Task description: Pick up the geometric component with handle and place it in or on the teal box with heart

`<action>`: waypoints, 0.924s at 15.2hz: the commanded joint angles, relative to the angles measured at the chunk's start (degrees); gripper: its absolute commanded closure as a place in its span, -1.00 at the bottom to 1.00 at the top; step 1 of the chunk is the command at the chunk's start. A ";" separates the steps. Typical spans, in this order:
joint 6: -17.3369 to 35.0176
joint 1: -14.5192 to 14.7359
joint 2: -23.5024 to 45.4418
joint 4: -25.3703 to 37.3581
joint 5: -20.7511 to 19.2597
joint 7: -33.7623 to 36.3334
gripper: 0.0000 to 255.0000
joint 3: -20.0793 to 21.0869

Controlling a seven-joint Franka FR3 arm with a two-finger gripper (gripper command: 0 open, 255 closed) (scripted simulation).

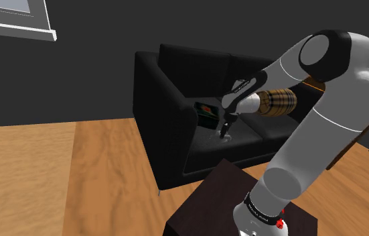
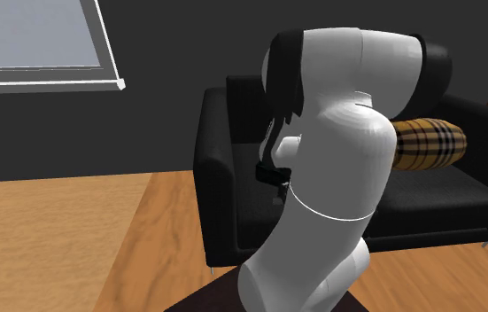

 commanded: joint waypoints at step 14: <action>4.86 0.31 5.47 -0.18 5.69 -4.42 1.00 -0.01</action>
